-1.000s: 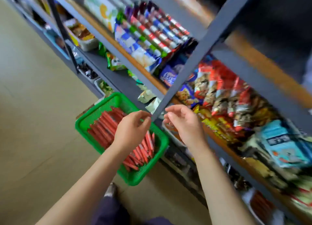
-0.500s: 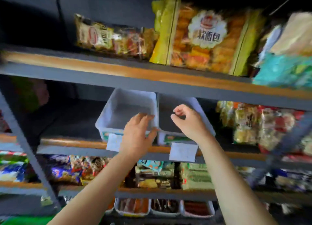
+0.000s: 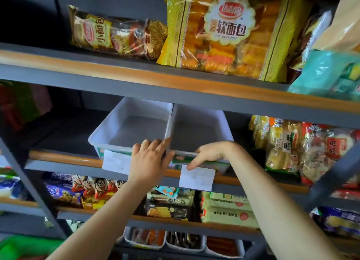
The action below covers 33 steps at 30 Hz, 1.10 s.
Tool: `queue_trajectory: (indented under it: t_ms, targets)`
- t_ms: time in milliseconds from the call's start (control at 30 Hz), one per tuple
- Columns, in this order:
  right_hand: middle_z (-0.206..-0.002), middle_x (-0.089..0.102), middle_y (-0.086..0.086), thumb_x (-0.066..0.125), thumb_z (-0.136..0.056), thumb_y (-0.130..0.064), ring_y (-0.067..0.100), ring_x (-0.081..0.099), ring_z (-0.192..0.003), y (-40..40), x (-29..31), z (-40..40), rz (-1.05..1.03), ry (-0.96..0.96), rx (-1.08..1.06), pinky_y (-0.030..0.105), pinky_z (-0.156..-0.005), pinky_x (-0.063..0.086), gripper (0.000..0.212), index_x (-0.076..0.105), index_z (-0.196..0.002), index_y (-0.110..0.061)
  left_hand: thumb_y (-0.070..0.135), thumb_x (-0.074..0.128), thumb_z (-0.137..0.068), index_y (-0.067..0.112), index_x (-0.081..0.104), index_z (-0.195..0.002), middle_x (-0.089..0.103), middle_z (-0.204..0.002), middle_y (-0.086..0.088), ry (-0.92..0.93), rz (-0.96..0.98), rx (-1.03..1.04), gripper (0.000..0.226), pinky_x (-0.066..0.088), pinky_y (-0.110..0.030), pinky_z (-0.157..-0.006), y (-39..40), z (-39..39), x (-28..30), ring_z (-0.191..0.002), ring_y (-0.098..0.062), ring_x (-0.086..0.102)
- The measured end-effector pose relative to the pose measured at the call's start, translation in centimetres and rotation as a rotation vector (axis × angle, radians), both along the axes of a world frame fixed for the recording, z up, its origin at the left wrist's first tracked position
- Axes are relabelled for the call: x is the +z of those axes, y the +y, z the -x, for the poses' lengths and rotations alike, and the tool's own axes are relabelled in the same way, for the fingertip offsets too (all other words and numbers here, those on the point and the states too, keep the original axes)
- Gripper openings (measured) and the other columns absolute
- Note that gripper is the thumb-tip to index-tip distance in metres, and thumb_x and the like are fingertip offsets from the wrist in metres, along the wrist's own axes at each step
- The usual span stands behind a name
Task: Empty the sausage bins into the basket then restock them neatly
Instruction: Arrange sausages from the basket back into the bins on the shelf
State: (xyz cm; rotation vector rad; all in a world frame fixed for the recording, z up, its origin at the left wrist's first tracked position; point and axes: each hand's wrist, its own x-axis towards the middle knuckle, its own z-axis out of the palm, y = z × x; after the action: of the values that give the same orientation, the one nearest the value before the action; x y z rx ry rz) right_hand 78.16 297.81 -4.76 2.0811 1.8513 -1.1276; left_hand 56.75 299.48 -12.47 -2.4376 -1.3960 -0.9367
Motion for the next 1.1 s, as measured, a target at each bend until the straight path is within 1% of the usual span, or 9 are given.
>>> queue_trajectory:
  t_ms: [167, 267, 367, 500, 633, 733, 800, 933, 1100]
  targets:
    - [-0.104, 0.075, 0.006, 0.078, -0.071, -0.050, 0.028, 0.069, -0.102, 0.2, -0.6, -0.5, -0.006, 0.113, -0.024, 0.048, -0.099, 0.050, 0.055, 0.067, -0.109, -0.012, 0.052, 0.035, -0.096, 0.026, 0.062, -0.128, 0.072, -0.101, 0.005, -0.027, -0.006, 0.032, 0.049, 0.042, -0.040, -0.080, -0.2, -0.4, 0.1, -0.092, -0.025, 0.061]
    - [-0.108, 0.070, -0.003, 0.076, -0.074, -0.052, 0.020, 0.066, -0.098, 0.1, -0.3, -0.2, -0.126, 0.046, 0.027, 0.038, -0.091, 0.050, 0.058, 0.063, -0.115, -0.012, 0.053, 0.033, -0.097, 0.026, 0.063, -0.128, 0.073, -0.100, 0.004, -0.038, 0.003, 0.037, 0.052, 0.042, -0.040, -0.080, -0.1, -0.5, 0.1, -0.093, -0.026, 0.061]
    - [-0.085, 0.060, 0.000, 0.081, -0.070, -0.049, 0.017, 0.056, -0.077, -0.2, -0.4, -0.1, -0.341, 0.034, 0.039, 0.031, -0.067, 0.040, 0.047, 0.057, -0.089, -0.013, 0.054, 0.032, -0.097, 0.026, 0.064, -0.129, 0.073, -0.101, 0.004, -0.039, 0.006, 0.041, 0.053, 0.042, -0.041, -0.080, -0.2, -0.5, 0.2, -0.094, -0.026, 0.061]
    - [-0.070, 0.054, -0.006, 0.086, -0.070, -0.039, 0.011, 0.051, -0.062, -1.1, 0.0, -0.2, -0.458, 0.159, 0.038, 0.023, -0.057, 0.037, 0.046, 0.048, -0.077, -0.014, 0.056, 0.029, -0.097, 0.027, 0.063, -0.130, 0.073, -0.102, 0.004, -0.018, 0.028, 0.048, 0.056, 0.041, -0.041, -0.082, -0.3, -0.7, 0.5, -0.096, -0.026, 0.060]
    - [-0.099, 0.072, -0.021, 0.086, -0.072, -0.036, -0.003, 0.068, -0.083, -1.8, 2.5, -0.6, -0.482, 0.405, -0.074, 0.009, -0.064, 0.048, 0.045, 0.062, -0.101, -0.009, 0.058, 0.027, -0.096, 0.029, 0.062, -0.132, 0.072, -0.100, 0.007, 0.004, 0.071, 0.065, 0.058, 0.040, -0.041, -0.082, -0.3, -0.5, 0.2, -0.095, -0.024, 0.059]
    - [-0.070, 0.058, 0.000, 0.075, -0.080, -0.024, 0.010, 0.055, -0.062, -3.4, 5.1, 0.3, -0.625, 0.243, -0.060, 0.023, -0.061, 0.043, 0.024, 0.062, -0.090, -0.006, 0.060, 0.027, -0.092, 0.031, 0.057, -0.136, 0.070, -0.109, 0.005, 0.022, 0.165, 0.010, 0.060, 0.038, -0.043, -0.091, -0.4, -0.2, 1.1, -0.103, -0.025, 0.058]
    - [-0.075, 0.062, 0.006, 0.066, -0.083, -0.014, 0.016, 0.049, -0.063, -4.9, 6.2, 2.0, -0.607, 0.323, -0.039, 0.030, -0.061, 0.039, 0.020, 0.061, -0.100, -0.006, 0.057, 0.036, -0.087, 0.028, 0.057, -0.136, 0.064, -0.122, 0.004, -0.132, 0.262, -0.135, 0.061, 0.039, -0.040, -0.100, -0.8, 0.9, 2.1, -0.115, -0.025, 0.054]
    - [-0.056, 0.049, 0.000, 0.052, -0.084, -0.004, 0.014, 0.039, -0.046, -6.3, 5.0, 6.9, -0.460, 0.715, -0.053, 0.027, -0.048, 0.033, 0.016, 0.055, -0.093, -0.016, 0.032, 0.060, -0.089, 0.035, 0.066, -0.122, 0.062, -0.124, 0.018, -0.842, 0.643, -0.409, 0.034, 0.041, -0.021, -0.099, -4.9, 5.0, 4.5, -0.118, -0.002, 0.055]
    - [-0.062, 0.051, 0.010, 0.053, -0.097, -0.020, 0.016, 0.043, -0.046, -4.5, -1.2, 15.0, -0.060, 1.004, -0.155, 0.023, -0.042, 0.031, 0.016, 0.057, -0.086, -0.009, 0.032, 0.054, -0.098, 0.009, 0.070, -0.101, 0.070, -0.086, -0.013, -1.399, 1.061, -0.568, 0.028, 0.052, -0.037, -0.082, -6.5, 9.2, 1.0, -0.086, -0.027, 0.066]
